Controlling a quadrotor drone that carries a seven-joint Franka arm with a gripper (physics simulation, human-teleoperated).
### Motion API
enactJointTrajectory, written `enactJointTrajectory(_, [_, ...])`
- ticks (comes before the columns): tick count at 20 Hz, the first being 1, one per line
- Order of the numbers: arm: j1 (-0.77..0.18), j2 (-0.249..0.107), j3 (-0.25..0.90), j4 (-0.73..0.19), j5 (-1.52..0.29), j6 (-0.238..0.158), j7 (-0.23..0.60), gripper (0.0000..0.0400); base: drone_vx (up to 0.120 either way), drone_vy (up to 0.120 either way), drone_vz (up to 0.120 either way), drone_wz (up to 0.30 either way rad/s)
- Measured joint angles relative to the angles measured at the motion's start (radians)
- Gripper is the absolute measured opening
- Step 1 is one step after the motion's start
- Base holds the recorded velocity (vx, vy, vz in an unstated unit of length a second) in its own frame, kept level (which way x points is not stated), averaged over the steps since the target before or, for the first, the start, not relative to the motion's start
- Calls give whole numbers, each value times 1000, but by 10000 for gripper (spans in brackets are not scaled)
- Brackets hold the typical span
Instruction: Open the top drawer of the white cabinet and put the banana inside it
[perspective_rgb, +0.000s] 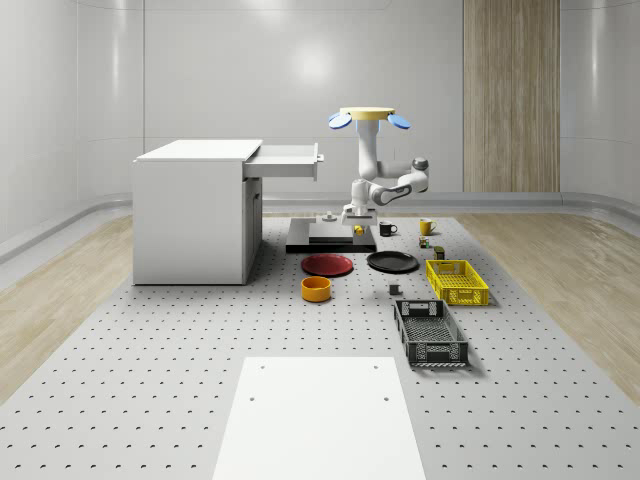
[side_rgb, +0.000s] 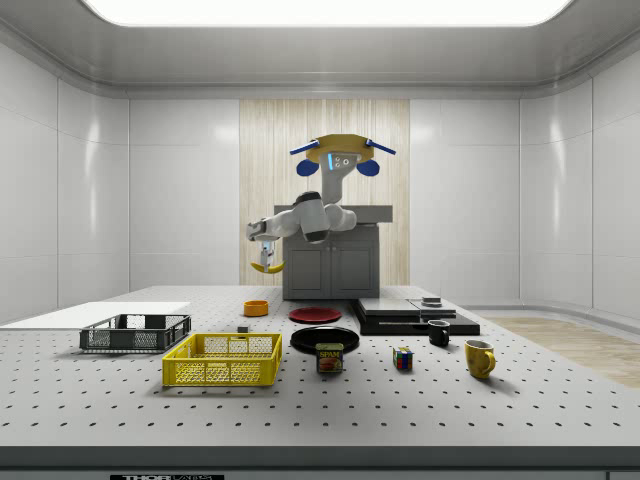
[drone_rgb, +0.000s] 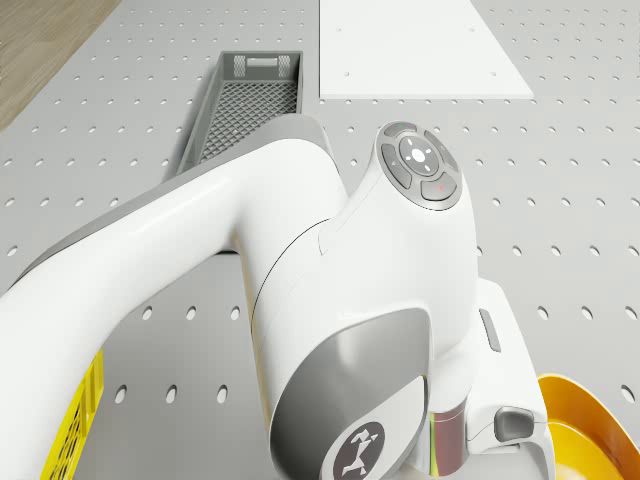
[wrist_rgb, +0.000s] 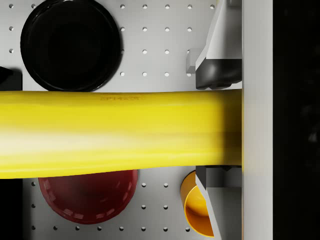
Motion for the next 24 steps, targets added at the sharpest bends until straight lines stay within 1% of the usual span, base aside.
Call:
enactJointTrajectory(5, [0,-2,0,0,-1,2,0,193,-120,-8,120,0])
enactJointTrajectory(8, [1,-3,0,0,-1,3,0,193,-120,-107,120,0])
enactJointTrajectory(24, [2,-8,0,0,-3,7,-1,193,-120,0,120,0])
